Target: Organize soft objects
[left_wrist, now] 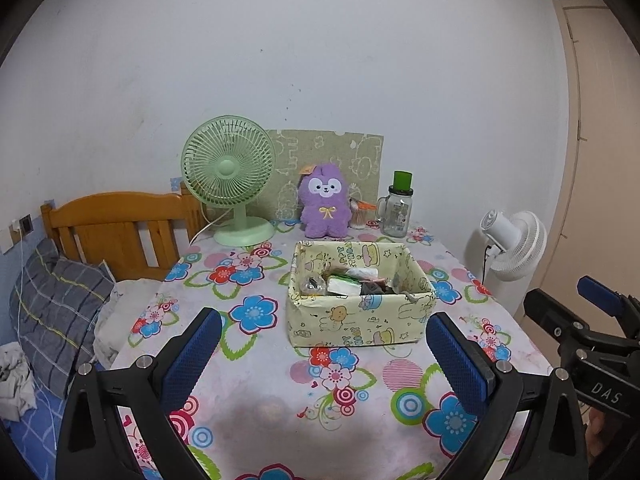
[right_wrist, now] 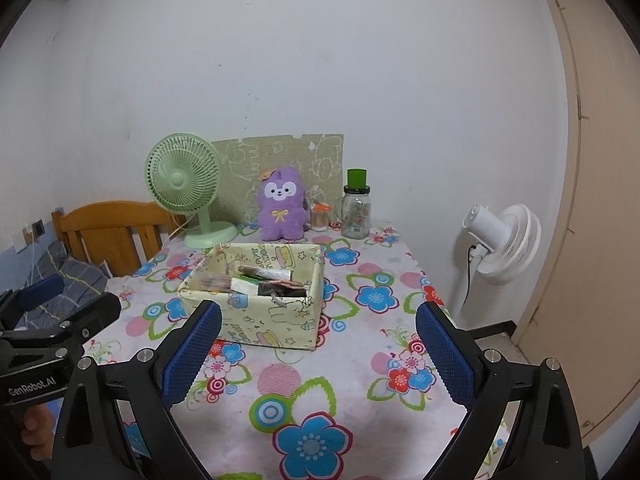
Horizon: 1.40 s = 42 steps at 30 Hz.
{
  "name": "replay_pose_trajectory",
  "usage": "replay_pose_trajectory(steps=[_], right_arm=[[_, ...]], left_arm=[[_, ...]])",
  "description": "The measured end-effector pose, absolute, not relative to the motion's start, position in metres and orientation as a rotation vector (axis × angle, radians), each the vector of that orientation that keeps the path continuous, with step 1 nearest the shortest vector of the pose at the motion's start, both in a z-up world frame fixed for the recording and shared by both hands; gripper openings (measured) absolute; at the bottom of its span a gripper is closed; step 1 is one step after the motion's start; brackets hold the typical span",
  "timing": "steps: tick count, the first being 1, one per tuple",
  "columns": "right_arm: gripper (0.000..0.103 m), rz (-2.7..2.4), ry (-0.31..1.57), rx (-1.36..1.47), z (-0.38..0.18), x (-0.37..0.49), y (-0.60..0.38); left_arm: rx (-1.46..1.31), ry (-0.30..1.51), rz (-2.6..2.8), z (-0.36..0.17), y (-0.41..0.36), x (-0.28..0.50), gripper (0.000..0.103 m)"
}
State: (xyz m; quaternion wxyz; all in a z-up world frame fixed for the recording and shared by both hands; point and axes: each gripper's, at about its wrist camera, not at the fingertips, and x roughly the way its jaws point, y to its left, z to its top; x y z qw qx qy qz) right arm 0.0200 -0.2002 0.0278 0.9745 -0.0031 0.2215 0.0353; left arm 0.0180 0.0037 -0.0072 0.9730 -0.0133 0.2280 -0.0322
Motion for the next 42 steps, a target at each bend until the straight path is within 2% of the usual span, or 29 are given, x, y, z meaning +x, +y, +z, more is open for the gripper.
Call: replay_pose_trajectory(steps=[42], right_arm=[[0.099, 0.076, 0.439, 0.023, 0.0301, 0.0191, -0.2047]], left_arm=[[-0.045, 0.479, -0.088, -0.012, 0.0055, 0.0227, 0.103]])
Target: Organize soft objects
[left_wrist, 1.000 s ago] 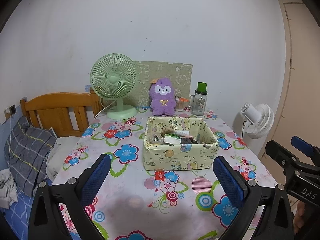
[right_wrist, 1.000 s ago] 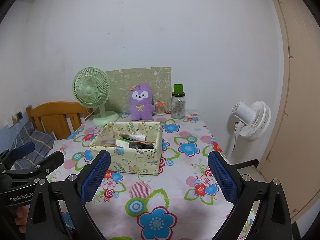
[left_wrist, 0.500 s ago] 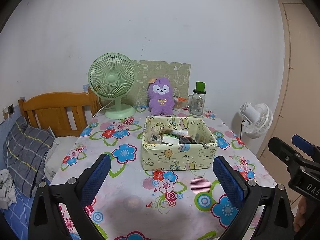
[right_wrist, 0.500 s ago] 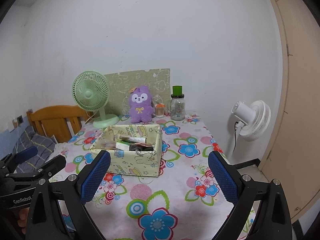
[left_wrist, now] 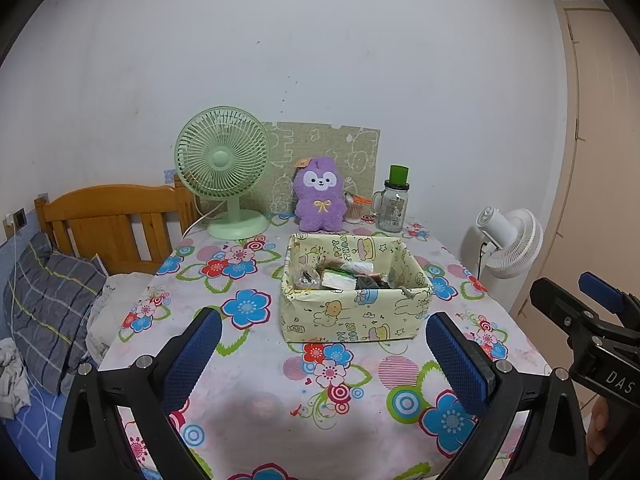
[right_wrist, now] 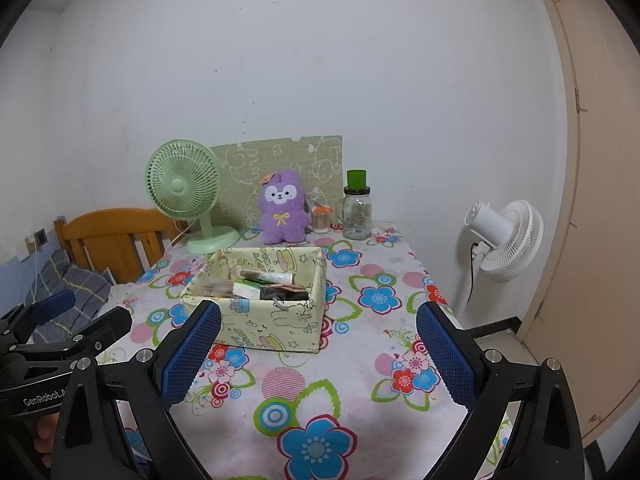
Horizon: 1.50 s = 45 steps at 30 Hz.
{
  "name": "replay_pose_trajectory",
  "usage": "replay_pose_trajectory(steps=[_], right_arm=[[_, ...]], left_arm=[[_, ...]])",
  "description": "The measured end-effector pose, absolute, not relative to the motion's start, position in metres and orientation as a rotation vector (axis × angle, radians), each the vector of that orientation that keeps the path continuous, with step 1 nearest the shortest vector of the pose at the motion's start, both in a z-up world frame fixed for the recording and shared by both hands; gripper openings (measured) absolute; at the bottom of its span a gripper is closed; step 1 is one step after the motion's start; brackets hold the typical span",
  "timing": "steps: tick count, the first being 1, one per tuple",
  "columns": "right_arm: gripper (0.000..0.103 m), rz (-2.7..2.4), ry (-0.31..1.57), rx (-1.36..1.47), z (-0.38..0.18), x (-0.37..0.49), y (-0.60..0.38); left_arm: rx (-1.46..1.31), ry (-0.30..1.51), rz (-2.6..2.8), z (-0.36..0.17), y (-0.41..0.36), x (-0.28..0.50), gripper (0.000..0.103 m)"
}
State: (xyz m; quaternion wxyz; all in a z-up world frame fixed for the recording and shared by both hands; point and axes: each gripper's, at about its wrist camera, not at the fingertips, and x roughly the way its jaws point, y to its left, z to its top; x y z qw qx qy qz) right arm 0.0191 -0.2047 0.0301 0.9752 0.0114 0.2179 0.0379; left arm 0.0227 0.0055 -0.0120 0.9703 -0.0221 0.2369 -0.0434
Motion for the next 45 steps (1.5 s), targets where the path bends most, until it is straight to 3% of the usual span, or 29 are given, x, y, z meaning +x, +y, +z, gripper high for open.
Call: replay_pose_trajectory(steps=[45], right_arm=[[0.1, 0.085, 0.447, 0.039, 0.0284, 0.0195, -0.2069]], left_arm=[[-0.037, 0.48, -0.089, -0.012, 0.0055, 0.0222, 0.103]])
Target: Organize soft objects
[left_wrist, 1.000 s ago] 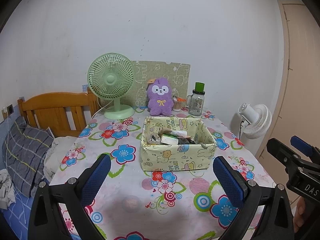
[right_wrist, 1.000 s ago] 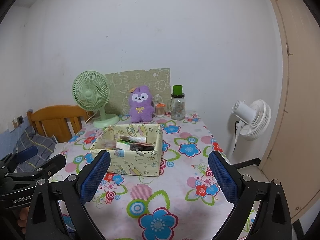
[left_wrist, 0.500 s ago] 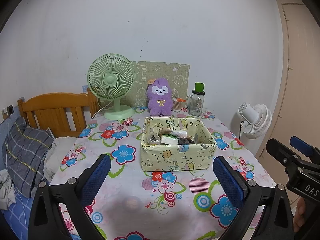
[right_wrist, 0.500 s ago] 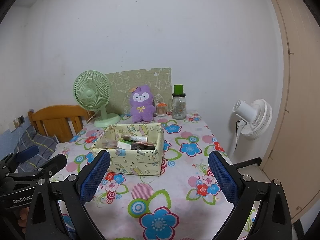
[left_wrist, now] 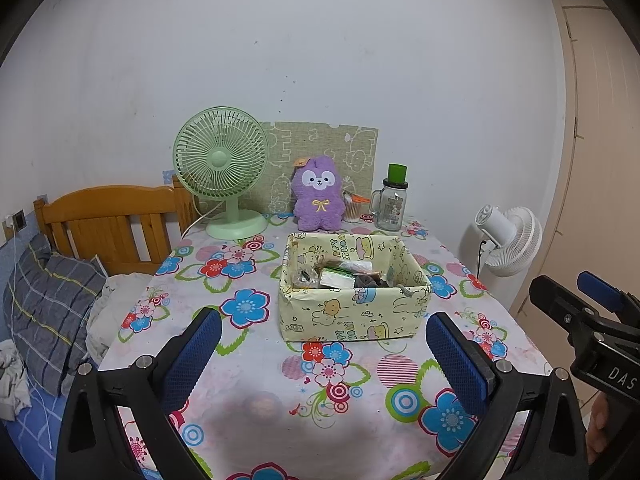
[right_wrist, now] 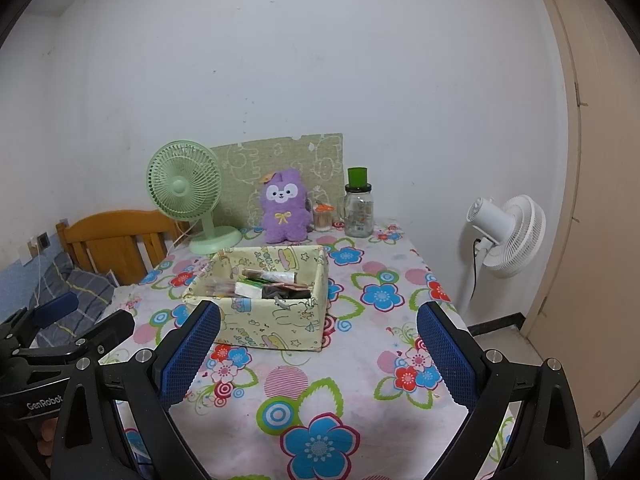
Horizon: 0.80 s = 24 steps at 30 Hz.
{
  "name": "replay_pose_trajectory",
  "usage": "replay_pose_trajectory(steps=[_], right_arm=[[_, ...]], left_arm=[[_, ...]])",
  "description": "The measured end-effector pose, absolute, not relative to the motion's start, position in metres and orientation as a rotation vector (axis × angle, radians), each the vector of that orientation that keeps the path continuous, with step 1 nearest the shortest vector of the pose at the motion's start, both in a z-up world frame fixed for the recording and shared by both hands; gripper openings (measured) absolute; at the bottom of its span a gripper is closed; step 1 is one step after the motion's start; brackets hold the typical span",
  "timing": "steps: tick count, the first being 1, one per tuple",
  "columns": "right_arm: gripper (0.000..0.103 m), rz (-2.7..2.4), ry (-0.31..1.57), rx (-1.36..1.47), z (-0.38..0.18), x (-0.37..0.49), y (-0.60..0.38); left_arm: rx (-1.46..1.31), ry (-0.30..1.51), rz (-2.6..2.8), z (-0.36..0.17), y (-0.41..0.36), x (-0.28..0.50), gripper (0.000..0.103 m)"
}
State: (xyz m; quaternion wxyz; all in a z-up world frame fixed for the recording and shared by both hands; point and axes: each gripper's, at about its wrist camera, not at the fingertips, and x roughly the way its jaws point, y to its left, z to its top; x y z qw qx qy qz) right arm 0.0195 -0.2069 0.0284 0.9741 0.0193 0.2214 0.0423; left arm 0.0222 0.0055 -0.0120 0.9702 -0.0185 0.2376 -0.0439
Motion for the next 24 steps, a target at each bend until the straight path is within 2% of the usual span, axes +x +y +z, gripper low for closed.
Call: replay_pose_trajectory(steps=[24], right_arm=[[0.1, 0.092, 0.447, 0.038, 0.0275, 0.02, -0.2053]], left_arm=[[-0.04, 0.477, -0.099, -0.0132, 0.0025, 0.0205, 0.103]])
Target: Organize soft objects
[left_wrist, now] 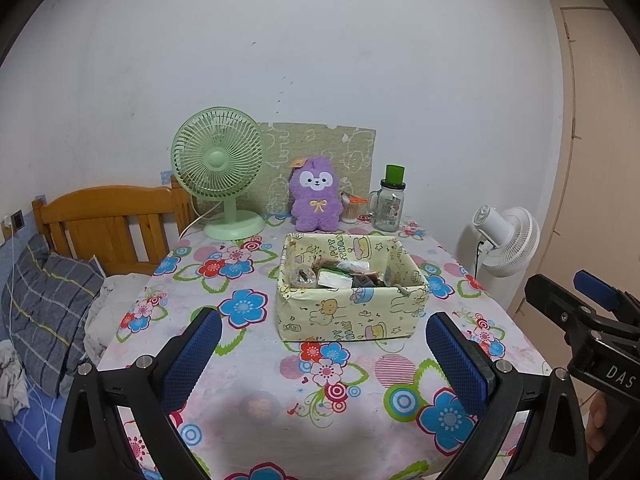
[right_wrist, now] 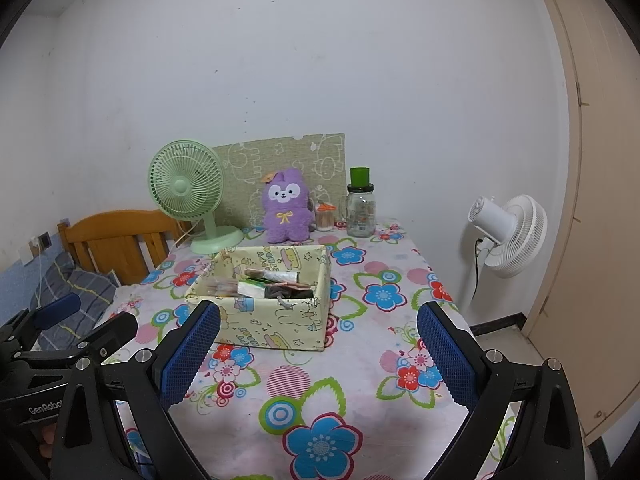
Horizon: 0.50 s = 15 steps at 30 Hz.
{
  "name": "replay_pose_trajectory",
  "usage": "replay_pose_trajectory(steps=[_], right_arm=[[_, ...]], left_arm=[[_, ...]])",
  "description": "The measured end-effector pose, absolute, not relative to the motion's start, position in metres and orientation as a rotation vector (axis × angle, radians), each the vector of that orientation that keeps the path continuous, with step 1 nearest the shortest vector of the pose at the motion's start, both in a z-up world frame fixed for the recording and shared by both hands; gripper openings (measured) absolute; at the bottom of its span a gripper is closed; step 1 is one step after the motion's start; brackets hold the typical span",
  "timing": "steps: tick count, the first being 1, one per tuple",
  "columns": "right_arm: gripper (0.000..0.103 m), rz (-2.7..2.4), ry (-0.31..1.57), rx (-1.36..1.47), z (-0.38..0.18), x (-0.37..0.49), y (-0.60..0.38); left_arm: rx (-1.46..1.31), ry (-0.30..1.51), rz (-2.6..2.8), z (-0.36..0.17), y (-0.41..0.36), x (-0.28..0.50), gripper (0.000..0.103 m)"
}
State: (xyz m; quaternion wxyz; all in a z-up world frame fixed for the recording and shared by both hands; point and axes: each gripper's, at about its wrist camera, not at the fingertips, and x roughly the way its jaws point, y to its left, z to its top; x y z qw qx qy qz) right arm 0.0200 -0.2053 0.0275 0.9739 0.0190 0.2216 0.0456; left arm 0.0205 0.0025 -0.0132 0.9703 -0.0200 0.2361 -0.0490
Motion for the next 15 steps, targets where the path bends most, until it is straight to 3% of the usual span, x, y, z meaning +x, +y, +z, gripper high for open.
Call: replay_pose_trajectory(steps=[15], right_arm=[[0.1, 0.096, 0.451, 0.046, 0.0266, 0.0203, -0.2046]], left_arm=[[-0.033, 0.484, -0.11, -0.015, 0.0012, 0.0226, 0.103]])
